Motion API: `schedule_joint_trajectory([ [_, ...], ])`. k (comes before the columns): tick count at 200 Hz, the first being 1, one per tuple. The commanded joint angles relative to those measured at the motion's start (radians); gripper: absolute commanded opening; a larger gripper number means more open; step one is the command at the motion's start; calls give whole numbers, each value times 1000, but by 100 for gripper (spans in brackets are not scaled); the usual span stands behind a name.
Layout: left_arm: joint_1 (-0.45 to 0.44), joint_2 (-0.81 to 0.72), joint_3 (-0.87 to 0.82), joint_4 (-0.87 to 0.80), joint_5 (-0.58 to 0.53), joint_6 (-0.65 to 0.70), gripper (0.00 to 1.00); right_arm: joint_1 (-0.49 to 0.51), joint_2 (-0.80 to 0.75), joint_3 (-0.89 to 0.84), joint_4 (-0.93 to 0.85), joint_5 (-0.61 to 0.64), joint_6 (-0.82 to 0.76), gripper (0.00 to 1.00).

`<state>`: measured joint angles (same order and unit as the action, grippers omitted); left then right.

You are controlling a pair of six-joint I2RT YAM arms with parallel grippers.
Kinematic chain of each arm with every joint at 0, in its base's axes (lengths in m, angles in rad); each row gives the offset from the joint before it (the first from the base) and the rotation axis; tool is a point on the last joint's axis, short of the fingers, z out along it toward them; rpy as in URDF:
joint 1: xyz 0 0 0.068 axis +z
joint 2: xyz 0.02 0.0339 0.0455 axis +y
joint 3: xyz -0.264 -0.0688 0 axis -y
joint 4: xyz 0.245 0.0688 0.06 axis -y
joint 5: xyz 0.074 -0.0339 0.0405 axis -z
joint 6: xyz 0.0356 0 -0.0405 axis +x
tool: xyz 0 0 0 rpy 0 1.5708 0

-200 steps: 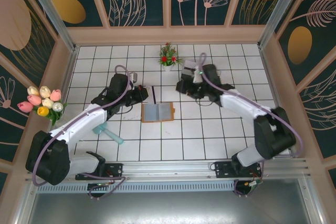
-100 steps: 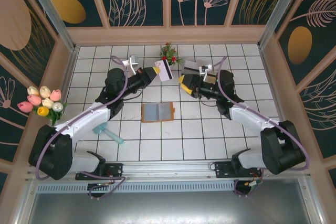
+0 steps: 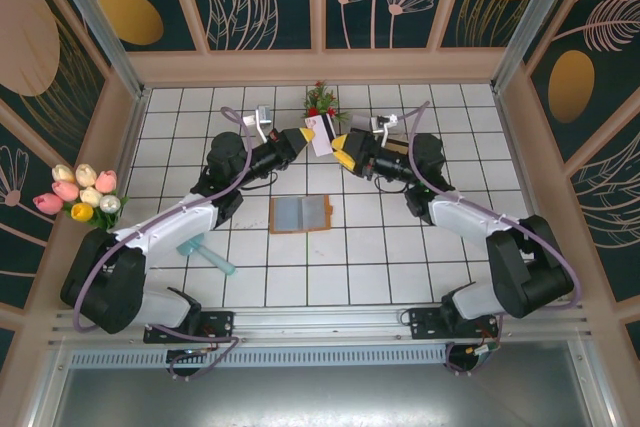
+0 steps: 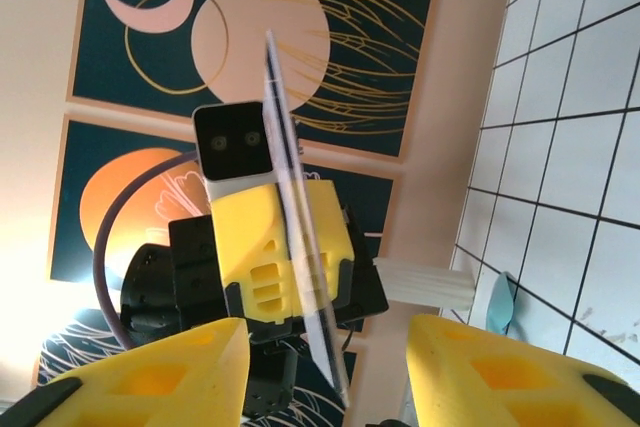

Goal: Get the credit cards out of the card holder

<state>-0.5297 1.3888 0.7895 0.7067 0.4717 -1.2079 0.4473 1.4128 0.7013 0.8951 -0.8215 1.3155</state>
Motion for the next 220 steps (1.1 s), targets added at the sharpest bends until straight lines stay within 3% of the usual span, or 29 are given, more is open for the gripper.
schedule_joint_trajectory([
  [1,-4,10,34,60,14,-13,0,15,16,39,122,-65,16,36],
  [63,-4,3,40,46,33,-5,0,8,18,87,32,-45,-41,23],
  [98,-4,-1,40,27,28,-2,0,6,29,94,27,-30,-55,7],
  [115,-4,-2,58,-33,21,19,0,-3,26,131,-126,-9,-137,0],
  [170,23,29,207,-544,-131,219,63,-75,1,254,-633,120,-637,0],
  [220,88,-10,207,-776,-327,306,92,-155,132,487,-1120,223,-1213,0],
])
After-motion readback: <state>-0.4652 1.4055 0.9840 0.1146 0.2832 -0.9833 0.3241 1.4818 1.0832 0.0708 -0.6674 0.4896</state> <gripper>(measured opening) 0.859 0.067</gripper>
